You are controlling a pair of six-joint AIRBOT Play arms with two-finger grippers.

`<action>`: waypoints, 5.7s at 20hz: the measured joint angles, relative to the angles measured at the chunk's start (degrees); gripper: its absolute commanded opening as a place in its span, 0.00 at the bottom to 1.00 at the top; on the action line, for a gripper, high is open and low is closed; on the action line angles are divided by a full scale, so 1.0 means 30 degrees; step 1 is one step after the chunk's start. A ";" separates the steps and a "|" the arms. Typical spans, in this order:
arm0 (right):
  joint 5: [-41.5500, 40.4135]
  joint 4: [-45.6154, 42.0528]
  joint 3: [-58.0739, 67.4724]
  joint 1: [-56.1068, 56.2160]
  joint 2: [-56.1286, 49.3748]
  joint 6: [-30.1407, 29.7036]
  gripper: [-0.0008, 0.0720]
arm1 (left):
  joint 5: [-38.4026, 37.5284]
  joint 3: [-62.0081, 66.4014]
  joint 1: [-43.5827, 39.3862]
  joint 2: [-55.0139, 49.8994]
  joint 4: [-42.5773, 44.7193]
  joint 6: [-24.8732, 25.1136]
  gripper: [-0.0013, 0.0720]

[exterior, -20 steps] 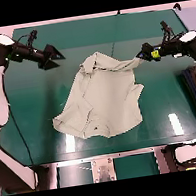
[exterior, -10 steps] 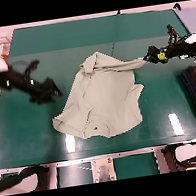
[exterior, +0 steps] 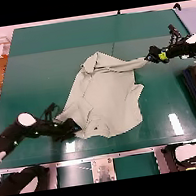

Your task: Fold the shirts.

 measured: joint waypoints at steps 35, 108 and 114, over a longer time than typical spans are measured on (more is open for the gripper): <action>-0.1421 0.1188 -1.9598 -0.0160 1.1504 0.0306 0.41 | -0.2120 2.1114 0.9129 -1.3151 0.4167 0.4524 0.88; 0.2186 0.9763 1.0462 -1.1147 1.3398 0.0197 0.03 | -0.6280 3.3580 0.6754 0.0291 0.5581 0.0940 0.06; 0.0648 0.6717 0.3475 -0.6375 1.1657 -0.0452 0.03 | -0.6346 2.8399 0.6754 -0.2645 0.5785 0.2761 0.06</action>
